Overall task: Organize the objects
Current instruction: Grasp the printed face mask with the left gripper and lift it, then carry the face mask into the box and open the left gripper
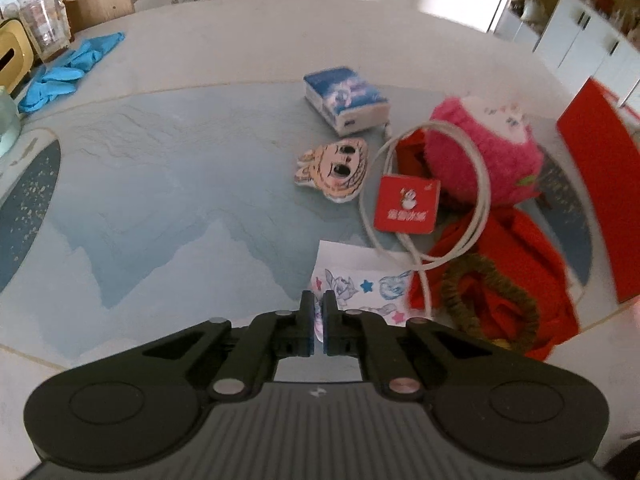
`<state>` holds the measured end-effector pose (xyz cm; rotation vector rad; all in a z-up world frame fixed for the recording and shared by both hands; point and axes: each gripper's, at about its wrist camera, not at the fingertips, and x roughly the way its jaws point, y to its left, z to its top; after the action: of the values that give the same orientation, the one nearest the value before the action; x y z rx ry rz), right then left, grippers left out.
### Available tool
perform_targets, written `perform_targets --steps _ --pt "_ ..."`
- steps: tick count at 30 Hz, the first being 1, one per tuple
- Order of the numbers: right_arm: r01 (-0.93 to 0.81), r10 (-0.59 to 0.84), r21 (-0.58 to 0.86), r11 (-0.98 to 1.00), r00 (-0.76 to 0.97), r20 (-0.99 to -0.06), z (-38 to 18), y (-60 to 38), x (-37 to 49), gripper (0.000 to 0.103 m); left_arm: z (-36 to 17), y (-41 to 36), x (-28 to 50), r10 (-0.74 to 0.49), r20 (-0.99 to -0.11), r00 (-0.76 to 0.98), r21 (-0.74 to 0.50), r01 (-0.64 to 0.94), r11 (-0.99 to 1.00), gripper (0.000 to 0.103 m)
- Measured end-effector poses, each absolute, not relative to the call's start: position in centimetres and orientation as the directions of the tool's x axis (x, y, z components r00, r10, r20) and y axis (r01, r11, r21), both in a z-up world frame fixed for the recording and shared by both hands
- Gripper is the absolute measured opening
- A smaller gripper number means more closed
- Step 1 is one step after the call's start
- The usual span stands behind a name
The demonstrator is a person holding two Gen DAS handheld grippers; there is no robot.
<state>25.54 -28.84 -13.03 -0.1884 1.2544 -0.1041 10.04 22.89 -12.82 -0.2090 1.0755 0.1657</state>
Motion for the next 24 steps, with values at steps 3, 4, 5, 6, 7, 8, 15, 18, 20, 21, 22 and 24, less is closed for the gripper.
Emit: perform_targets --steps 3,4,5,6,7,8,15,18,20,21,22,24 --pt "-0.013 -0.195 -0.209 0.978 0.305 -0.932 -13.0 -28.7 25.6 0.015 -11.3 22.9 9.3 0.003 -0.866 0.499 -0.122 -0.217 0.969 0.002" --pt "-0.011 -0.197 -0.21 0.978 0.303 -0.932 -13.0 -28.7 25.6 0.015 -10.6 22.8 9.0 -0.012 -0.859 0.512 -0.135 -0.202 0.97 0.002" --pt "-0.011 -0.202 -0.215 0.977 0.302 -0.932 -13.1 -28.6 25.6 0.015 -10.0 22.6 9.0 -0.016 -0.853 0.521 -0.139 -0.197 0.971 0.002" --pt "-0.01 -0.207 -0.22 0.975 0.302 -0.931 -13.1 -28.5 25.7 0.015 -9.2 22.5 8.8 -0.033 -0.846 0.532 -0.153 -0.184 0.971 0.002" --pt "-0.008 -0.21 -0.223 0.975 0.3 -0.93 -13.1 -28.4 25.7 0.016 -8.6 22.4 8.6 -0.054 -0.84 0.541 -0.172 -0.17 0.97 0.002" --pt "-0.007 -0.212 -0.225 0.974 0.299 -0.93 -13.2 -28.4 25.8 0.016 -8.1 22.3 8.5 -0.067 -0.834 0.547 -0.183 -0.161 0.97 0.002" --pt "-0.033 -0.209 -0.229 0.973 0.3 -0.931 -13.2 -28.4 25.9 0.016 -3.1 20.7 8.8 -0.092 -0.807 0.583 -0.18 -0.094 0.979 0.002" --pt "-0.048 -0.194 -0.218 0.975 0.301 -0.934 -13.3 -28.7 25.9 0.015 -0.9 19.0 9.2 -0.108 -0.784 0.612 -0.187 -0.066 0.98 0.002" --pt "-0.053 -0.182 -0.208 0.977 0.302 -0.936 -13.2 -28.8 25.9 0.014 0.4 17.2 9.7 -0.123 -0.766 0.631 -0.19 -0.039 0.981 0.002" --pt "-0.06 -0.178 -0.205 0.977 0.302 -0.937 -13.2 -28.8 25.9 0.014 0.9 16.3 10.0 -0.138 -0.758 0.638 -0.195 -0.02 0.981 0.002" --pt "-0.068 -0.173 -0.202 0.977 0.303 -0.937 -13.2 -28.8 25.9 0.013 1.2 15.4 10.5 -0.149 -0.751 0.643 -0.199 -0.005 0.98 0.002" --pt "-0.073 -0.16 -0.191 0.979 0.304 -0.939 -13.1 -29.0 25.8 0.013 1.6 13.5 11.4 -0.179 -0.743 0.645 -0.211 0.029 0.977 0.002"
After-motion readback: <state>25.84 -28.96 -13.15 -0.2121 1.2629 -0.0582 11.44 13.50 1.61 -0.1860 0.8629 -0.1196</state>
